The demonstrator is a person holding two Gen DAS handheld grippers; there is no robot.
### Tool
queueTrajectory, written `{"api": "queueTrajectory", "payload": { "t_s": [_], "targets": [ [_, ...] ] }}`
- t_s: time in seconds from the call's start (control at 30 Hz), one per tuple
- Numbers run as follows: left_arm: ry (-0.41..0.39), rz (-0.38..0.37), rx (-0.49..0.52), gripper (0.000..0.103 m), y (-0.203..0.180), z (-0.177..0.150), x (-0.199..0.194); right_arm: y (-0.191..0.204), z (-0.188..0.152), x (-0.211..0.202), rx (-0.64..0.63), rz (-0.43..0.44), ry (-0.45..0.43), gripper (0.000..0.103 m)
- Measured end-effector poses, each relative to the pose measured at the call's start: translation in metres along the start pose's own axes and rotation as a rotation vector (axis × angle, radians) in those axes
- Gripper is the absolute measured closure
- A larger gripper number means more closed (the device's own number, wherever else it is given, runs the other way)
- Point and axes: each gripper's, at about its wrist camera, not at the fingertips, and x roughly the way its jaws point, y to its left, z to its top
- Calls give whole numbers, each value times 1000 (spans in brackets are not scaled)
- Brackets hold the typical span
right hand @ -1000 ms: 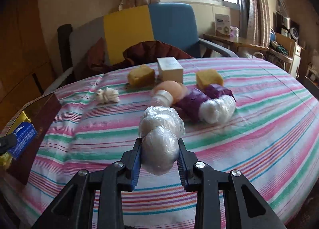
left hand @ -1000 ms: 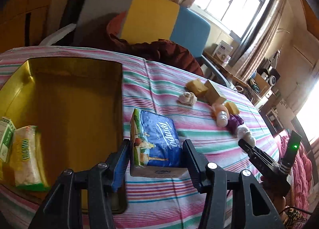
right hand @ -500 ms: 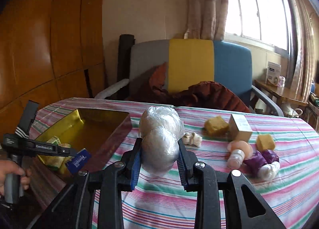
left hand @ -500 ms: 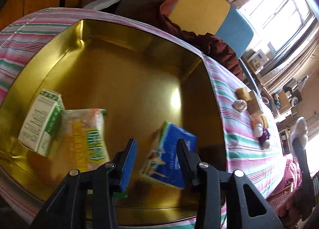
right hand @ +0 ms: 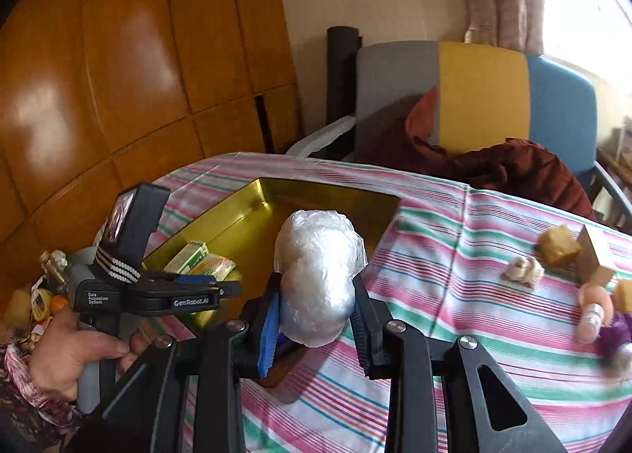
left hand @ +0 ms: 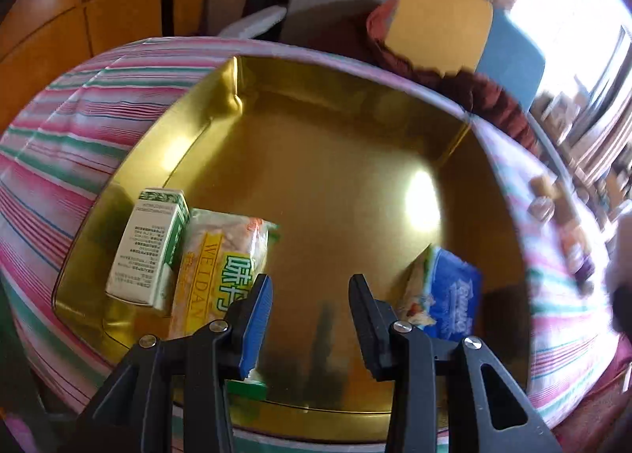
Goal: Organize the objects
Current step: 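Place the Tempo pack in the gold tray with the left gripper while the right drops the wrapped bundle there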
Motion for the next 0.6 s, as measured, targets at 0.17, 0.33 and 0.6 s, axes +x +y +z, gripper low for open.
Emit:
{"api": "queueTrajectory", "payload": {
  "t_s": [0.17,0.33,0.6],
  "targets": [
    [-176,-135,-157,56,20,1,-40,24,1,30,-30,53,70,71],
    [-319,-124,-299,53,44,2,-72,42,2,65,-16,117,147,71],
    [-355,-109,-398,50,69,2,-81,64,-8,112,24,160,250,40]
  ]
}}
